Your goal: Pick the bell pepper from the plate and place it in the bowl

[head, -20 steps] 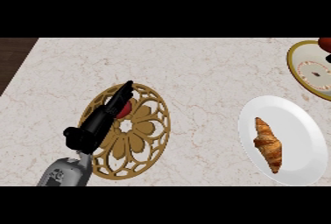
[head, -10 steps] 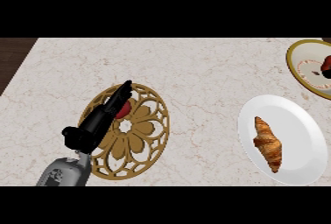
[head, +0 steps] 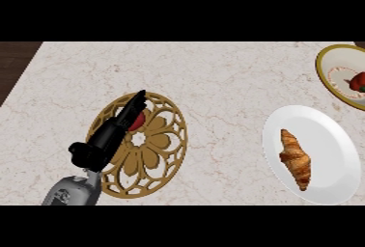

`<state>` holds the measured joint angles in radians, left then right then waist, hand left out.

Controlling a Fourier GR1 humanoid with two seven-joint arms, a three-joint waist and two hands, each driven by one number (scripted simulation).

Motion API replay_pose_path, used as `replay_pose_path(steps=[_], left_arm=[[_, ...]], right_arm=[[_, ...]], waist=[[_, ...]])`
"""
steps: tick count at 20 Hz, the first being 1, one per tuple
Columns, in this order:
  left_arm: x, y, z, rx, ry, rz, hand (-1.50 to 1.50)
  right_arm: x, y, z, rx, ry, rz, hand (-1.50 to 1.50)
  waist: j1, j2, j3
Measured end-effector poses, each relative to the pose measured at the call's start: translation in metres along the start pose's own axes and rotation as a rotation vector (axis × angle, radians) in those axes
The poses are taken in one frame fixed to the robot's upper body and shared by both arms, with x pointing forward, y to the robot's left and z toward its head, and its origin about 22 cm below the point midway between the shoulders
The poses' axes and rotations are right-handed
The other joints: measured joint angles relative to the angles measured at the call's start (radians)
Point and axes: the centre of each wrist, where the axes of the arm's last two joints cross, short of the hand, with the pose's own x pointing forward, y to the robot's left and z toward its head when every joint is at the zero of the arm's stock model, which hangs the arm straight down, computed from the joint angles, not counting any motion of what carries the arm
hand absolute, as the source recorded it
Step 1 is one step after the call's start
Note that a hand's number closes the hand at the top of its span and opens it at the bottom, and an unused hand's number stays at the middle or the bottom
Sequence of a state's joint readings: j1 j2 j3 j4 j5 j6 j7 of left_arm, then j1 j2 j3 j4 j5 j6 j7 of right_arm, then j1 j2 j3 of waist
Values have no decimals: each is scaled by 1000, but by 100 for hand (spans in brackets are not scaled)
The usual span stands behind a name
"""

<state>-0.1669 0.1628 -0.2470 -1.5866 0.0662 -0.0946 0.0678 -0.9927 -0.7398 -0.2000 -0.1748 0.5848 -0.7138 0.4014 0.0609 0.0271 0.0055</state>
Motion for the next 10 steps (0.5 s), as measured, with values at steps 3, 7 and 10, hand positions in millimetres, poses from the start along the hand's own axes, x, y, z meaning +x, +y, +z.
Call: replay_pose_path(steps=[3,7,10], left_arm=[[-4,-1,4,6,9,4,0],[-8,2,6,24,14,11,0],[-9,7,11,33,23,8,0]], right_arm=[[-7,-6,-7,-72,41,-94,-150],[-25,-13,-15,-116,97,-193,-150],[-44,-21,-24,-160,128,-250,-150]], waist=[[-9,-4,0],[-29,-12,-2],[-43,-19,-3]])
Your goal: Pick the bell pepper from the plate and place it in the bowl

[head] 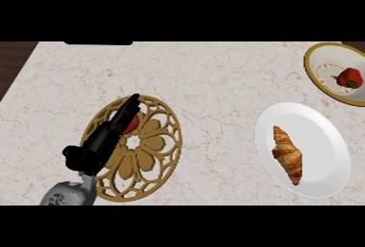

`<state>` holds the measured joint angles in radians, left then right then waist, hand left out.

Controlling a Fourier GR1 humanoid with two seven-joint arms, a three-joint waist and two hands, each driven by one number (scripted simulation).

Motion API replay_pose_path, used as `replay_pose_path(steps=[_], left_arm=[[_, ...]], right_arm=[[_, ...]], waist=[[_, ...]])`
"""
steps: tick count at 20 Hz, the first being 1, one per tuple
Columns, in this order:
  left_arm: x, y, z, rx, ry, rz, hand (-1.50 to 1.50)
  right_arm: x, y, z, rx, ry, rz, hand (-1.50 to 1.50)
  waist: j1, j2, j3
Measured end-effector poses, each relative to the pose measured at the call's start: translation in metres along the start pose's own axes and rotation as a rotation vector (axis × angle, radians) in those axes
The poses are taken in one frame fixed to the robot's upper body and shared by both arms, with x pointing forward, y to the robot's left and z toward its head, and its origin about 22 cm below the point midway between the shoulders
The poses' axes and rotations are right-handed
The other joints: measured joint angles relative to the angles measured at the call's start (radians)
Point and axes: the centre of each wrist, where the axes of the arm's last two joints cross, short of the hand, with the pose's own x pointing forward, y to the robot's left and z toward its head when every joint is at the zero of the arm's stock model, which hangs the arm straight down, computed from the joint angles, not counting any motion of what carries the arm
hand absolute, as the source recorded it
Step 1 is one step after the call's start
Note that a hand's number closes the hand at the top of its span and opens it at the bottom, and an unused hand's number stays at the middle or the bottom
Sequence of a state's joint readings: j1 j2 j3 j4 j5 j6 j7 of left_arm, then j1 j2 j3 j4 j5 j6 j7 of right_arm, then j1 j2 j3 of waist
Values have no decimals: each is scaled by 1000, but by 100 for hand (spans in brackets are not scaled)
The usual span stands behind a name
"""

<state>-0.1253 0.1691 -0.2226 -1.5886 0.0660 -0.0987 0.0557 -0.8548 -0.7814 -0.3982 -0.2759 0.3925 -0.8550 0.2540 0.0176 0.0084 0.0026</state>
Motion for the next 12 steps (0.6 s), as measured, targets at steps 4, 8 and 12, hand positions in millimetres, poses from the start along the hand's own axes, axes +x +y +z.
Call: replay_pose_path(steps=[4,8,12], left_arm=[[-2,-2,1,20,4,-3,0],[3,0,6,39,13,-4,0],[5,0,7,47,16,-5,0]], right_arm=[[-35,-13,-11,-51,16,-53,-150],[-74,-34,-21,-70,17,-92,-150],[-109,-63,-30,-35,14,-116,-150]], waist=[[-18,-7,-1],[-33,-13,-2],[-38,-15,-3]])
